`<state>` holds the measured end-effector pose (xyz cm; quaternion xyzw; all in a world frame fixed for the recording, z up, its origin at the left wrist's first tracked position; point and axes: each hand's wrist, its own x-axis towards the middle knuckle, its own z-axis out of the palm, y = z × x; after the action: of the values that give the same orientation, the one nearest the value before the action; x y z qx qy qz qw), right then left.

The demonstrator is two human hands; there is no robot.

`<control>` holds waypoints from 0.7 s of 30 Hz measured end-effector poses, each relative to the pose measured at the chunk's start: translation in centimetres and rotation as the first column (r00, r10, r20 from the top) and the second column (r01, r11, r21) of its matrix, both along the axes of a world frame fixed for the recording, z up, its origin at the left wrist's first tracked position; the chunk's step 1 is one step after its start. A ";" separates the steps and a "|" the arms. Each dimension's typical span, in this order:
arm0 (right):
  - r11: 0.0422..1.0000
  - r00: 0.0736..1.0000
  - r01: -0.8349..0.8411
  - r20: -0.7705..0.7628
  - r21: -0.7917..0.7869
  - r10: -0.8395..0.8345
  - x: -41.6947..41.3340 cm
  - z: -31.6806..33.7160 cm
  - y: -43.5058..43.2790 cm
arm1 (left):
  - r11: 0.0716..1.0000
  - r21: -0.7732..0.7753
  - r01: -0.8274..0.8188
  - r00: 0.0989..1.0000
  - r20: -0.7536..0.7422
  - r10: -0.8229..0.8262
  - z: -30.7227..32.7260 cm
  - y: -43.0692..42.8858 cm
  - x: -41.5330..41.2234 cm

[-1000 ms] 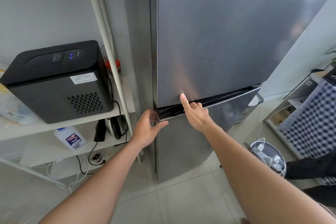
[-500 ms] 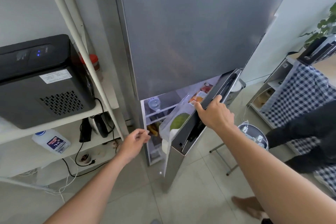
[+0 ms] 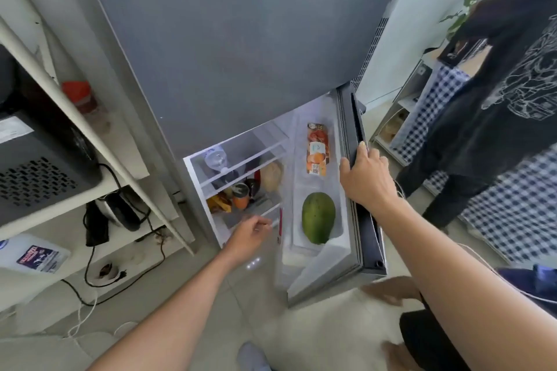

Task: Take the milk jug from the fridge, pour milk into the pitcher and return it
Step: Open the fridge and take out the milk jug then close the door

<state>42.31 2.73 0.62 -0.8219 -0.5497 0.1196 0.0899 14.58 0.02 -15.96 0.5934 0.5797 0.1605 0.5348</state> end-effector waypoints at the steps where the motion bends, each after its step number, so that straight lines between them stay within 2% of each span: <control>1: 1.000 1.000 0.010 -0.005 0.001 -0.010 0.3 -0.2 -0.3 | 1.000 -0.018 0.017 1.000 0.004 -0.017 -0.3 -0.2 1.0; 7: 0.999 0.998 -0.046 0.044 0.027 0.045 2.4 -1.0 -2.6 | 0.988 -0.038 0.152 0.988 0.043 -0.150 -2.3 -1.4 6.9; 14: 0.991 0.997 -0.082 -0.005 0.102 0.083 5.6 -1.3 -3.7 | 0.958 -0.136 0.253 0.967 0.065 -0.246 -3.9 -3.1 12.6; 18: 0.989 0.996 -0.088 0.005 0.120 0.088 6.1 -1.4 -3.7 | 0.949 -0.234 0.212 0.977 0.077 -0.199 -4.7 -3.7 14.6; 21: 0.989 0.996 -0.085 0.007 0.121 0.085 6.4 -1.4 -3.6 | 0.935 -0.350 0.062 0.985 0.174 -0.001 -5.7 -3.7 15.8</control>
<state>48.68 -0.89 -0.75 -0.7908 -0.5905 0.0887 0.1341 30.40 -3.63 -21.65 0.4807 0.5415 0.0952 0.6831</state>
